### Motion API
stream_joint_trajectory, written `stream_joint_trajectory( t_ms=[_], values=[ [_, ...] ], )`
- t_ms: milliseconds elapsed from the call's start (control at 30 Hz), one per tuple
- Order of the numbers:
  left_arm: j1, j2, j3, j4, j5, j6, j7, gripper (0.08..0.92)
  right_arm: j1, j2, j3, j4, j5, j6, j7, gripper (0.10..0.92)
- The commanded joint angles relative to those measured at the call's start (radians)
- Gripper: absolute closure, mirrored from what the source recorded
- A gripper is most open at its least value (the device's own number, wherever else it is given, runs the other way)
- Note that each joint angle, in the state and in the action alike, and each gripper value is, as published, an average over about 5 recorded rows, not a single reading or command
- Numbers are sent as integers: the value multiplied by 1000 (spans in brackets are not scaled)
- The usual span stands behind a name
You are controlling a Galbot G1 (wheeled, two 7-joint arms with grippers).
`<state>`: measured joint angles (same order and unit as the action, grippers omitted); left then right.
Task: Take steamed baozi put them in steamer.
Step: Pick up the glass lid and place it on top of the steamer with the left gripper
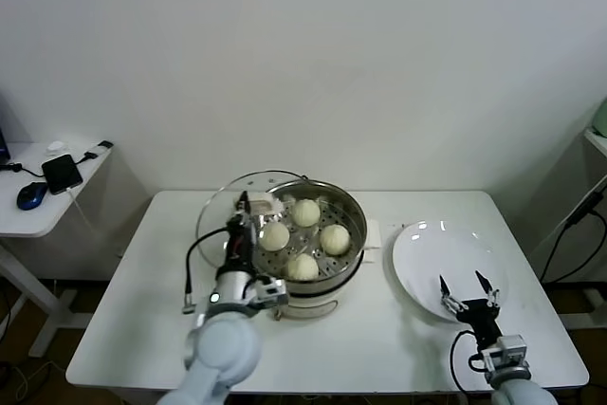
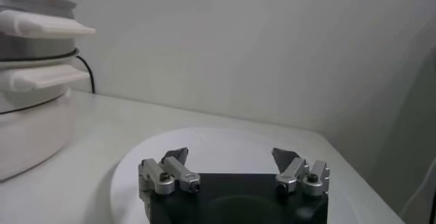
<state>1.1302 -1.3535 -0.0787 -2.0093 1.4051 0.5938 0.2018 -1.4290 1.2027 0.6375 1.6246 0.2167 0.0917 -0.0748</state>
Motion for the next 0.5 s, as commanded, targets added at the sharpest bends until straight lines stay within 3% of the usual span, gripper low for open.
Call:
stream_joint_trajectory(
  t_ms=[33, 500],
  values=[
    [-67, -93, 158, 16, 149, 73, 89, 871, 12, 13, -3, -21, -8, 13, -1, 203],
    [-73, -203, 193, 152, 223, 96, 71, 871, 14, 41, -9, -25, -9, 34, 10, 203]
  ],
)
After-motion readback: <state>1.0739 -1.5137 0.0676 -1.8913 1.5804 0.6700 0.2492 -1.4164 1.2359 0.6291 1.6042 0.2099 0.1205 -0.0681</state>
